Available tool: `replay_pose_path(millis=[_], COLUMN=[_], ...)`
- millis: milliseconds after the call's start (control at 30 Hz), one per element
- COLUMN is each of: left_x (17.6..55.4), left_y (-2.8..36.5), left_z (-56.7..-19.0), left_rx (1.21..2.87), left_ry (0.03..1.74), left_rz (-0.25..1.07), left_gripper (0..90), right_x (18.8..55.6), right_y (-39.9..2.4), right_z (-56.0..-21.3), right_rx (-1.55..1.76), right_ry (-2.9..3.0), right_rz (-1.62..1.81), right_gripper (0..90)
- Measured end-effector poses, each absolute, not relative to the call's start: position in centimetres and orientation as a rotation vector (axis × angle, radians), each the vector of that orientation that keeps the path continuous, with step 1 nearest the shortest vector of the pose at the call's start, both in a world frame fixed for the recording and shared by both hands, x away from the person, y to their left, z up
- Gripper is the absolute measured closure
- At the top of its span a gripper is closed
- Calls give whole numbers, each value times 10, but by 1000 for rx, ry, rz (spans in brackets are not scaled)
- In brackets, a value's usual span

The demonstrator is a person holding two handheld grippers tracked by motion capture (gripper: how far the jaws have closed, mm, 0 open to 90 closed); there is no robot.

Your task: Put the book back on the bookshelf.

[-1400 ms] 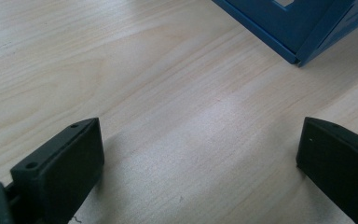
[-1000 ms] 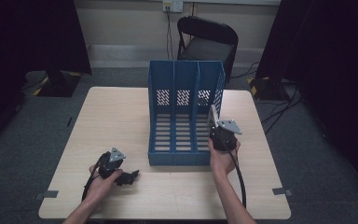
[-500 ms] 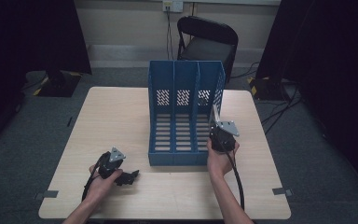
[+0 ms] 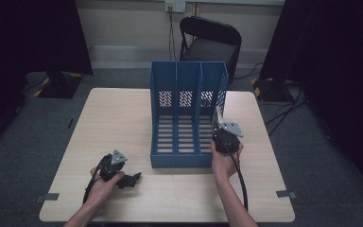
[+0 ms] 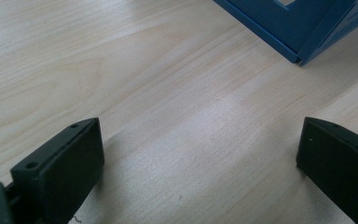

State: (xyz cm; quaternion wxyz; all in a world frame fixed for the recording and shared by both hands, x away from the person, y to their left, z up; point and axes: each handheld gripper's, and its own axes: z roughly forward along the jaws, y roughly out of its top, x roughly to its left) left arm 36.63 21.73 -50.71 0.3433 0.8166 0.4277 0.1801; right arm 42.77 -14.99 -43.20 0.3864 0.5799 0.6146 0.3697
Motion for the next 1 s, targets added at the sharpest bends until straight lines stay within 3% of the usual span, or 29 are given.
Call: replay_pose_path(millis=[733, 1000], left_x=[366, 366], left_y=[217, 217], left_z=[-507, -507], left_rx=[2123, 2122], left_ry=[1111, 1111], left_rz=[467, 467], left_gripper=[3, 3], right_x=[428, 431], right_y=[-158, -165], right_z=[-429, -430], right_rx=[1451, 1463], right_ry=[1600, 1649], right_rz=[1028, 1120], right_gripper=[513, 344])
